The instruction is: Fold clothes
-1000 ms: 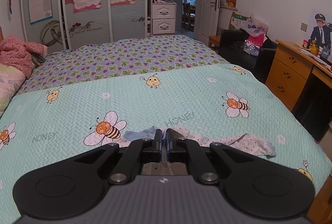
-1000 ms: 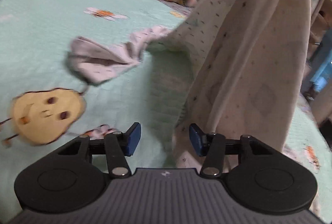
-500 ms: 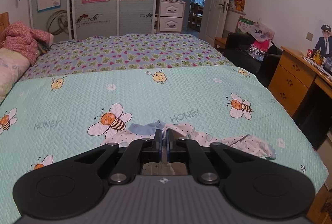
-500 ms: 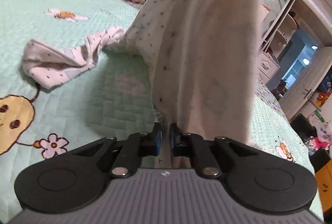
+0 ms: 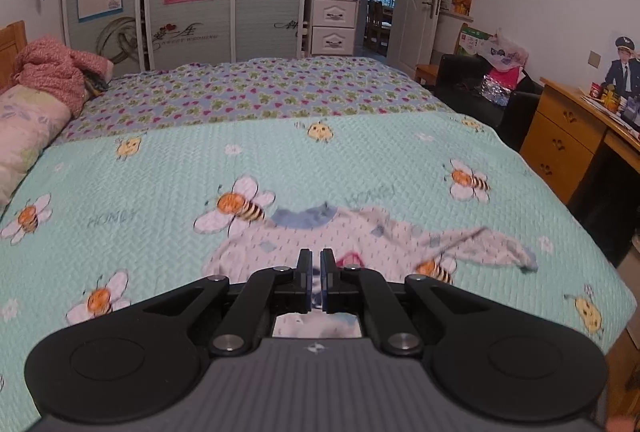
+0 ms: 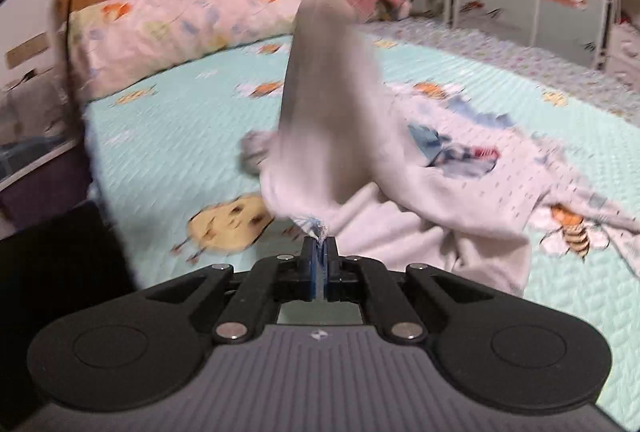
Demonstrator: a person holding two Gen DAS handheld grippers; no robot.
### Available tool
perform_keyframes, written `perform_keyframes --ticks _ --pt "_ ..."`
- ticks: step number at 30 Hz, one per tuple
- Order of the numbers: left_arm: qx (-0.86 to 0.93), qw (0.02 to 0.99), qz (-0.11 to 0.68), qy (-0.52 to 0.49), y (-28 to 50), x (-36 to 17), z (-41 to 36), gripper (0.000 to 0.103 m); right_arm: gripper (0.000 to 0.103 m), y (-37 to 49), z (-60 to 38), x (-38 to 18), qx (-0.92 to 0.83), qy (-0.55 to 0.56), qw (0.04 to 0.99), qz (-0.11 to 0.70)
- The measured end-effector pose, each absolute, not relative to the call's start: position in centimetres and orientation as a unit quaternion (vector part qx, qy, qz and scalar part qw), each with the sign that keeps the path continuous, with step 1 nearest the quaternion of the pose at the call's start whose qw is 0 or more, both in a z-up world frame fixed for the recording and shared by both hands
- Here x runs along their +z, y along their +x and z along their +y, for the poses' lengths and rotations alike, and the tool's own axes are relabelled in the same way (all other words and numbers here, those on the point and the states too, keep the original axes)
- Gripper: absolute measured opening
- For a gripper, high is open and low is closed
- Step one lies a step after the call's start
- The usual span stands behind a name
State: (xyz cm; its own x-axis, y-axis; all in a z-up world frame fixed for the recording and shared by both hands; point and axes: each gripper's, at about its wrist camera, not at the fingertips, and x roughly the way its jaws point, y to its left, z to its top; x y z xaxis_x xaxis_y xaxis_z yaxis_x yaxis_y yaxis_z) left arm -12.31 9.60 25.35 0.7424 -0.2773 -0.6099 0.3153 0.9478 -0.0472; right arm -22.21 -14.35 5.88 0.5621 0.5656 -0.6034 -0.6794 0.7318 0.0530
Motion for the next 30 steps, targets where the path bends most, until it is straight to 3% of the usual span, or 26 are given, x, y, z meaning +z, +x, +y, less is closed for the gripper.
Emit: perform_keyframes --ticks 12,14,16,17,18,19,26,29,30 --pt "-0.107 0.899 0.422 0.055 -17.4 10.2 13.0 0.006 0.005 -24.7 -12.9 2.6 0.318 -0.137 0.874 0.34" --pt "-0.112 0.895 0.423 0.091 -17.7 8.0 12.4 0.013 0.014 -24.8 -12.5 2.3 0.303 -0.174 0.878 0.327" --pt "-0.11 0.896 0.414 0.12 -17.7 6.2 11.9 0.027 0.038 -25.0 -11.5 2.0 0.29 -0.244 0.877 0.296" --pt "-0.106 0.898 0.409 0.125 -17.6 5.6 11.9 0.034 0.044 -25.2 -10.9 1.7 0.284 -0.282 0.874 0.276" --pt "-0.099 0.901 0.404 0.127 -17.3 5.0 11.9 0.036 0.055 -25.4 -10.2 1.3 0.281 -0.321 0.867 0.258" --pt "-0.091 0.903 0.402 0.126 -17.0 4.5 12.1 0.036 0.056 -25.3 -9.5 0.7 0.277 -0.358 0.858 0.244" --pt "-0.099 0.9 0.42 0.058 -15.1 2.7 13.0 0.044 0.053 -23.1 -7.9 -1.5 0.249 -0.426 0.842 0.219" --pt "-0.103 0.901 0.421 0.029 -14.4 1.9 13.2 0.046 0.031 -21.8 -7.8 -1.5 0.246 -0.408 0.85 0.227" --pt "-0.105 0.901 0.421 0.019 -14.1 1.7 13.2 0.046 0.014 -21.6 -7.8 -1.5 0.246 -0.399 0.853 0.232"
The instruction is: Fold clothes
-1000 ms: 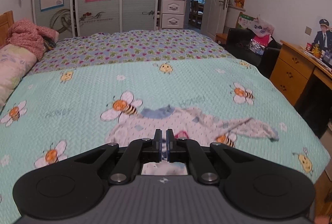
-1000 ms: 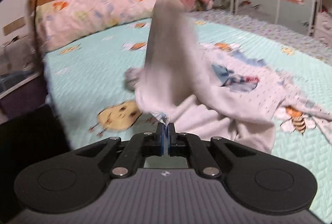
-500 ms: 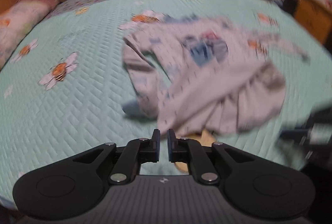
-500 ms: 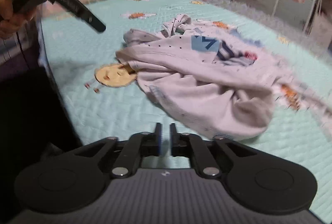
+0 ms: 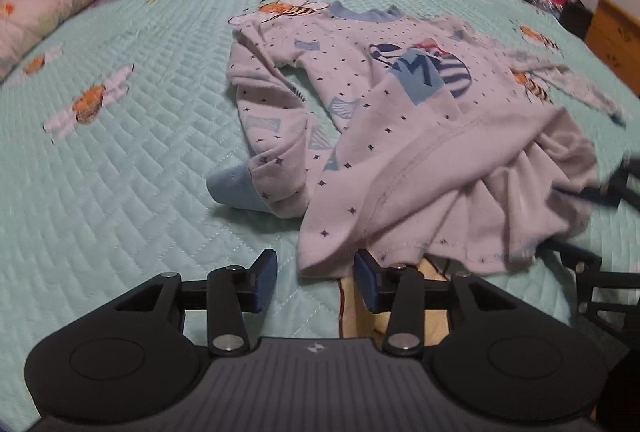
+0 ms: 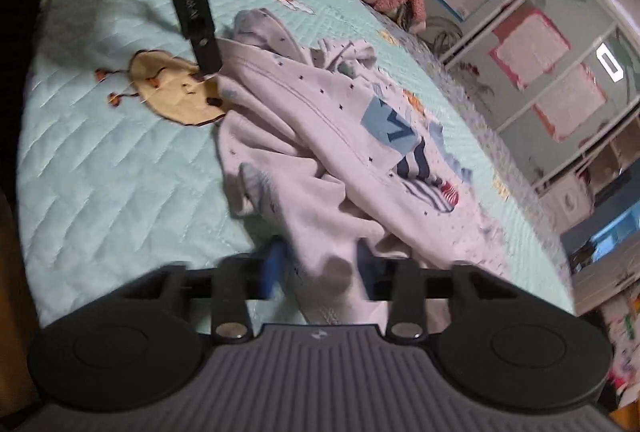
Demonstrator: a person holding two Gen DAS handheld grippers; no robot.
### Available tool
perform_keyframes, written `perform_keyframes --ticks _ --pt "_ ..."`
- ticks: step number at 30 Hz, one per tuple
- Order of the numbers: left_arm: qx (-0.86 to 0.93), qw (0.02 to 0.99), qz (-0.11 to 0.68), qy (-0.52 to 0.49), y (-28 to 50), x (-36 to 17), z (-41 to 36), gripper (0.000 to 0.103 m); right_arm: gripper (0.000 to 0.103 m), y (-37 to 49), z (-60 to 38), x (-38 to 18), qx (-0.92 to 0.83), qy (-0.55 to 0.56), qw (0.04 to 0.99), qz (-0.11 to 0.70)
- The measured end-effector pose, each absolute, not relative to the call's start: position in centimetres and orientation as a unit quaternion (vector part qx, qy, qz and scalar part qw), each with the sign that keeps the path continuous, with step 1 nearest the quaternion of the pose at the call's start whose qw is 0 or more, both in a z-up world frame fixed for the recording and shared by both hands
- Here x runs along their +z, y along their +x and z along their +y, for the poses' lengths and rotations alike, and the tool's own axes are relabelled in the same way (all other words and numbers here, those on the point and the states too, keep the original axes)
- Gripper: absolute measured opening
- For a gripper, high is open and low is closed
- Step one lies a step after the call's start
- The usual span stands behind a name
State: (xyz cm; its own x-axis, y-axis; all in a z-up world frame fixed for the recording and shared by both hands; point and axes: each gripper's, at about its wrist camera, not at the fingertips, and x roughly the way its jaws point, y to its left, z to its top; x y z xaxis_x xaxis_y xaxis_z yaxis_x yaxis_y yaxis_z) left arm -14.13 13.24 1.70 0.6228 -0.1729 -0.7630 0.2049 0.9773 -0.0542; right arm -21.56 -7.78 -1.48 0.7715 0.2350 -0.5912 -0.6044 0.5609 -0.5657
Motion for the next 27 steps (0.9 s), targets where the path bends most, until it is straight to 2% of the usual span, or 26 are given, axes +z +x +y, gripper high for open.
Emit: perform_keyframes --ticks 1,2,4,5,12,15,18,21,25,27 --pt "-0.108 0.901 0.42 0.009 -13.9 1.5 13.3 0.045 0.009 -21.4 -7.8 -1.5 0.245 -0.391 0.856 0.234" --pt "-0.106 0.901 0.42 0.003 -13.6 1.4 13.3 0.044 0.008 -21.3 -7.8 -1.4 0.244 -0.382 0.859 0.236" --pt "-0.101 0.902 0.42 -0.007 -13.2 1.5 13.3 0.014 0.003 -21.2 -8.0 -1.1 0.242 -0.366 0.867 0.237" --pt "-0.098 0.902 0.421 -0.014 -13.2 1.8 13.4 0.004 0.003 -21.2 -8.2 -0.7 0.24 -0.357 0.871 0.236" --pt "-0.078 0.954 0.289 0.01 -18.7 11.2 12.9 0.004 0.003 -21.9 -11.5 4.2 0.255 -0.274 0.893 0.25" --pt "-0.063 0.961 0.267 0.033 -20.5 13.0 12.8 0.004 0.003 -22.6 -11.8 4.2 0.293 -0.274 0.877 0.264" --pt "-0.04 0.952 0.296 0.06 -20.8 11.4 12.7 0.004 0.003 -22.9 -11.2 2.0 0.313 -0.288 0.856 0.292" --pt "-0.021 0.939 0.341 0.045 -20.3 8.5 13.4 0.004 0.005 -23.4 -10.8 0.2 0.312 -0.285 0.851 0.311" --pt "-0.01 0.927 0.374 0.031 -20.0 6.2 13.9 0.004 0.013 -23.8 -12.5 1.5 0.327 -0.212 0.86 0.33" --pt "-0.014 0.927 0.374 0.037 -20.2 6.0 13.8 0.004 0.014 -24.0 -14.2 2.7 0.323 -0.164 0.872 0.329"
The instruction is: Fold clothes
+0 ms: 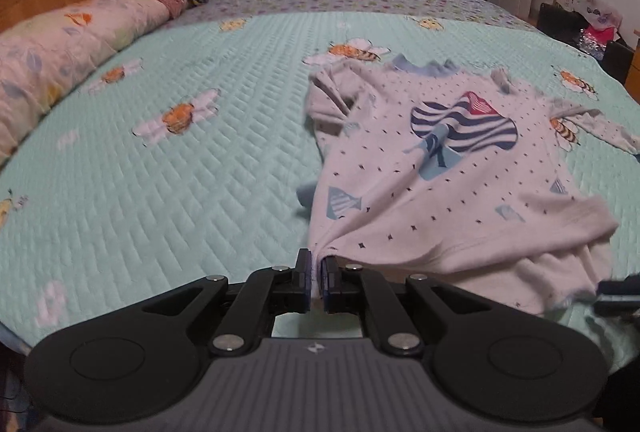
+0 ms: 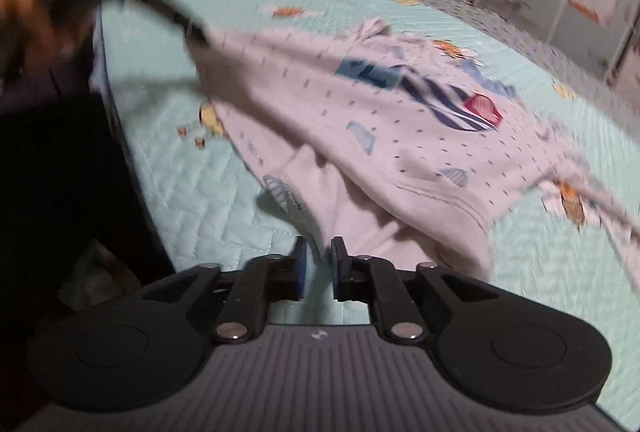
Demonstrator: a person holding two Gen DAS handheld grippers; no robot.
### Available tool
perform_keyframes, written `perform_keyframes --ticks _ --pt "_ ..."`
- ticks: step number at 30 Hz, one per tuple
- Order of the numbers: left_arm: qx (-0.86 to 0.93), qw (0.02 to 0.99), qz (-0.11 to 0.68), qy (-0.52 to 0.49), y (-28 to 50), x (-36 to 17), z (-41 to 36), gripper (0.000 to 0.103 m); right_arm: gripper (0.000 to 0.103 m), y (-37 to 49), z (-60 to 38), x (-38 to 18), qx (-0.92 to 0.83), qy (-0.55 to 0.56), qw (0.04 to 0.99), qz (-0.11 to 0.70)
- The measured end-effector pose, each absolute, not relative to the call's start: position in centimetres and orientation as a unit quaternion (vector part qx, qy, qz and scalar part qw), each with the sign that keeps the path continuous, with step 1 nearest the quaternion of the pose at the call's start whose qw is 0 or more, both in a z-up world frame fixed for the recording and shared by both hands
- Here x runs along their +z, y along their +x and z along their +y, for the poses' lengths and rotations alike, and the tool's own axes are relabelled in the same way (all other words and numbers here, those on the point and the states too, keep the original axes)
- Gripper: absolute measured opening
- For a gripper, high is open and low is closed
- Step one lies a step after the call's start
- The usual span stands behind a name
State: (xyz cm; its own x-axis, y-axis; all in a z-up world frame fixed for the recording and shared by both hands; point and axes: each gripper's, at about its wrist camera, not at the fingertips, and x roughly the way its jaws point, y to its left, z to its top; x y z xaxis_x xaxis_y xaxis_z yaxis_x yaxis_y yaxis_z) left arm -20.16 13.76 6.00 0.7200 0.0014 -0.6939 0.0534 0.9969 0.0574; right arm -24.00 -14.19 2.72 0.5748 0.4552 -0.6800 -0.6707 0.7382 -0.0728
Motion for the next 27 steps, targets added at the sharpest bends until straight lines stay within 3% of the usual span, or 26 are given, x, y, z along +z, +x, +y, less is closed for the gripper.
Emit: perform_keyframes --ticks 7,14,16,21,27 --pt "-0.002 0.922 0.386 0.045 -19.2 5.5 13.3 0.005 0.023 -20.6 -18.6 3.5 0.244 -0.175 0.902 0.311" --pt "0.009 0.911 0.409 0.048 -18.4 4.5 13.7 0.008 0.024 -15.2 -23.9 1.4 0.235 0.014 0.903 0.359" --pt "0.006 0.909 0.413 0.053 -18.2 4.4 13.4 0.009 0.031 -14.7 -24.2 0.9 0.259 0.036 0.892 0.369" --pt "-0.006 0.907 0.417 0.063 -18.0 4.1 12.7 0.009 0.047 -15.7 -22.5 0.3 0.312 -0.007 0.87 0.38" --pt "-0.01 0.902 0.427 0.072 -17.7 3.7 11.9 0.009 0.049 -16.3 -21.2 0.4 0.317 -0.055 0.87 0.373"
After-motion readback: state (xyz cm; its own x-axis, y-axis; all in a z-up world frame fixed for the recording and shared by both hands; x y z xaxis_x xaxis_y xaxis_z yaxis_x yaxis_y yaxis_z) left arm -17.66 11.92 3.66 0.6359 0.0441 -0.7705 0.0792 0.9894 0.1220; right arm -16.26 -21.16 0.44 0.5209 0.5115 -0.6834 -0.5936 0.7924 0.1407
